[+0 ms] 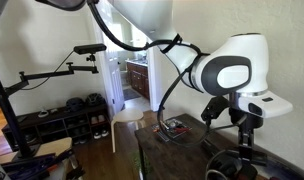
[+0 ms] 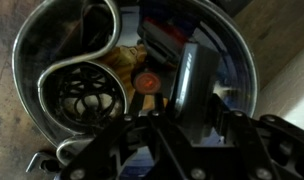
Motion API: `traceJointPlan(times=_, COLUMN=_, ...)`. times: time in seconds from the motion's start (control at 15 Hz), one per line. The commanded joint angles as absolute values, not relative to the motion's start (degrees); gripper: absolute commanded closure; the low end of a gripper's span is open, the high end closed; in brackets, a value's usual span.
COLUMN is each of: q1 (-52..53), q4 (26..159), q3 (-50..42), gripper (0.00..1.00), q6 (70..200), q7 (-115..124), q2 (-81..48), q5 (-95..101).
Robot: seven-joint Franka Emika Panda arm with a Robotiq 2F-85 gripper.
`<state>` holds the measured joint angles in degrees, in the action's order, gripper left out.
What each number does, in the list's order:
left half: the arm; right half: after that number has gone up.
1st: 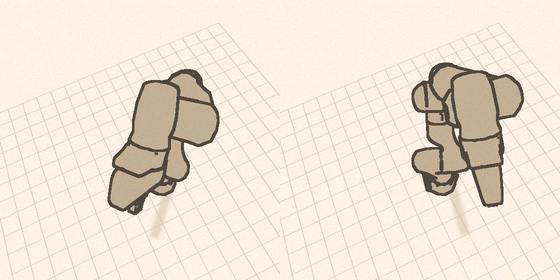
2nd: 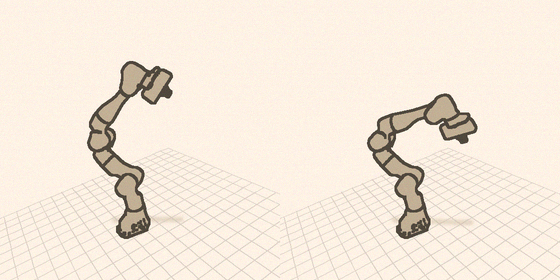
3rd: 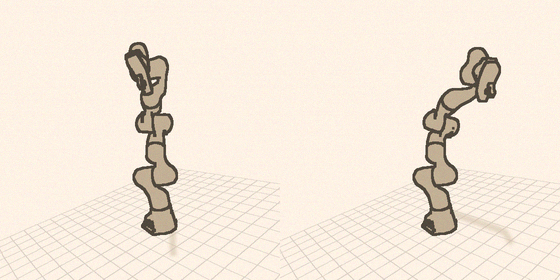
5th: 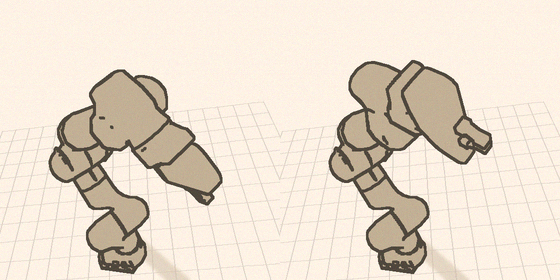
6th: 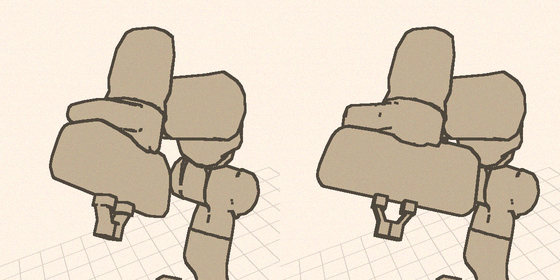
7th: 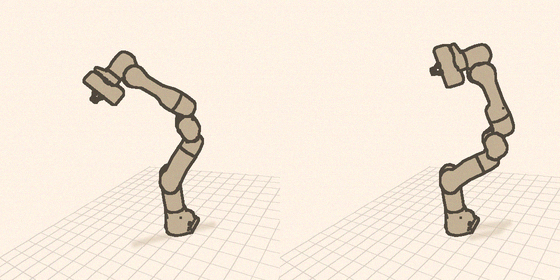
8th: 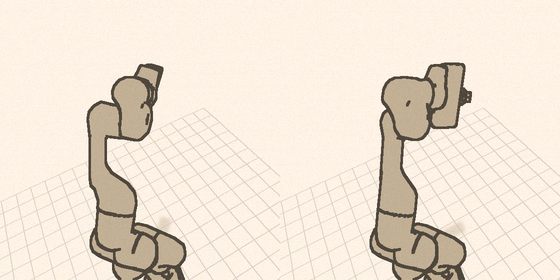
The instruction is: Take the object and put it on the tray
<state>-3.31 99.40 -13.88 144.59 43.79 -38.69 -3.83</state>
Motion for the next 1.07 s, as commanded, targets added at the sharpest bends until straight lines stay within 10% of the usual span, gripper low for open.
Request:
traceJointPlan(times=0.0, q1=-4.31, q4=95.02, q3=-13.84, gripper=0.79, q6=144.59, q7=42.91, q2=-42.23, q5=-4.52)
traceJointPlan(times=0.33, q1=-4.89, q4=93.37, q3=-13.72, gripper=0.79, q6=145.12, q7=42.69, q2=-44.24, q5=-5.25)
traceJointPlan(times=0.4, q1=-4.88, q4=93.34, q3=-13.78, gripper=0.7, q6=145.13, q7=42.81, q2=-44.32, q5=-5.33)
traceJointPlan(times=0.47, q1=-4.96, q4=94.05, q3=-13.58, gripper=0.29, q6=145.17, q7=42.36, q2=-43.55, q5=-5.45)
traceJointPlan(times=1.0, q1=-2.26, q4=102.6, q3=-13.77, gripper=0.0, q6=144.91, q7=43.35, q2=-33.23, q5=-5.14)
